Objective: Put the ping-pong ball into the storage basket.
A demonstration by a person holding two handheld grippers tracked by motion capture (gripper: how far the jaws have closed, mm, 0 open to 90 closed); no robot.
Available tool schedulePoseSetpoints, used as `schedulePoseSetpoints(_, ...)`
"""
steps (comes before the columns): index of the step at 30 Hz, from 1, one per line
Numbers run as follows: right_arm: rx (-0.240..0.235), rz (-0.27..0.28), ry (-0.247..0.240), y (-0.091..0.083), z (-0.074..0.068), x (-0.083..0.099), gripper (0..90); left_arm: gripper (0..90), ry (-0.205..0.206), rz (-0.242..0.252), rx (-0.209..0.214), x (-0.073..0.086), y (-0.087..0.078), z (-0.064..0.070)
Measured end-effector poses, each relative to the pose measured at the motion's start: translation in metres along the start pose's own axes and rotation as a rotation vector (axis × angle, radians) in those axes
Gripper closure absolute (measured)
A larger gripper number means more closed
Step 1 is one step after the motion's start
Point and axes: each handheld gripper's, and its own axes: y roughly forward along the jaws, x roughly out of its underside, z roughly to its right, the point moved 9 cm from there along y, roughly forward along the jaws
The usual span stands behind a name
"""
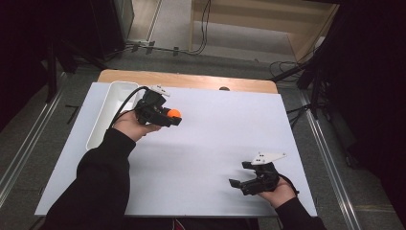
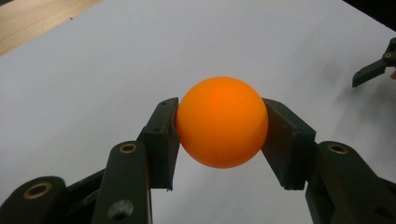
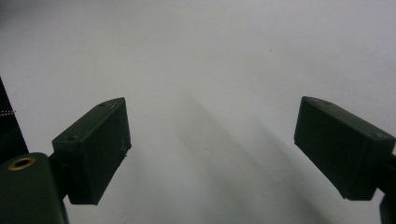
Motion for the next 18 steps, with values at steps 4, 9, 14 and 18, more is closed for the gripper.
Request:
schedulePoseSetpoints(4,0.0,-0.005,0.013,0.001,-0.001,0.0,9.5,50.4,-0.009,0.0,-0.004,0.002,-0.004,-0.004)
schedulePoseSetpoints(9,-0.003,-0.007,0.004,0.001,-0.001,-0.001,9.5,50.4,-0.019,-0.005,-0.01,0.004,-0.007,-0.01)
schedulePoseSetpoints(14,-0.004,-0.004,0.001,0.002,-0.001,-0.002,9.5,50.4,-0.035,-0.009,-0.021,0.008,-0.01,-0.017)
schedulePoseSetpoints(18,-0.003,-0.003,-0.002,0.002,-0.001,-0.002,9.5,50.5,-0.045,-0.012,-0.032,0.011,-0.013,-0.023)
